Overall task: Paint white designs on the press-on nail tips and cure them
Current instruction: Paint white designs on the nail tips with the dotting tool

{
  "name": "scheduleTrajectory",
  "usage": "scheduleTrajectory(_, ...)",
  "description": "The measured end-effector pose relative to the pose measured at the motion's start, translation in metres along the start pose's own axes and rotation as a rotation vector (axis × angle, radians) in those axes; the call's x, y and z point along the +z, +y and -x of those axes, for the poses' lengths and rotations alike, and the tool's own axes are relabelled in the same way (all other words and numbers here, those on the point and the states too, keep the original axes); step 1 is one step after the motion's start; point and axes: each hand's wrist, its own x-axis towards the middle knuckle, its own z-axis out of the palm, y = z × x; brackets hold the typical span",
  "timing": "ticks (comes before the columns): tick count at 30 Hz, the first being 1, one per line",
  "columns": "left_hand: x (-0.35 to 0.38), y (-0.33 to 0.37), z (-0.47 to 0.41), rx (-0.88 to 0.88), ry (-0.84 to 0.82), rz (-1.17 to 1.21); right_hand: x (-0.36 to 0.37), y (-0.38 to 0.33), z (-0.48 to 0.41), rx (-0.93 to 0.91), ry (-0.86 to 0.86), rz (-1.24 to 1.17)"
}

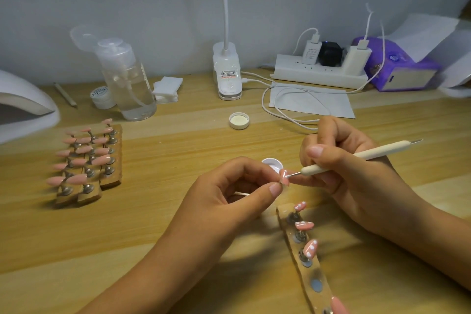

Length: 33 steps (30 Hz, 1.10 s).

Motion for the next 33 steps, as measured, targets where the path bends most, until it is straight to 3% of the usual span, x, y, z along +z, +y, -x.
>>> scheduleTrajectory(16, 0.001, 0.001, 0.001, 0.0, 0.004, -0.01, -0.002, -0.001, -0.001, -0.004, -0.062, 0.0)
scheduleTrajectory(23, 0.0, 0.004, 0.001, 0.005, 0.05, 0.044, -0.014, -0.001, -0.007, -0.088, 0.087, 0.011)
scheduleTrajectory(25, -0.002, 0.004, -0.001, 0.004, 0.087, 0.102, -0.015, 0.001, -0.006, -0.102, 0.099, 0.113)
scheduleTrajectory(29, -0.006, 0.002, -0.003, -0.02, 0.124, 0.194, -0.007, 0.006, -0.003, -0.198, 0.131, 0.551)
scheduleTrajectory(33, -0.007, 0.0, -0.004, -0.017, 0.134, 0.198, -0.006, 0.013, -0.001, -0.265, 0.028, 0.827)
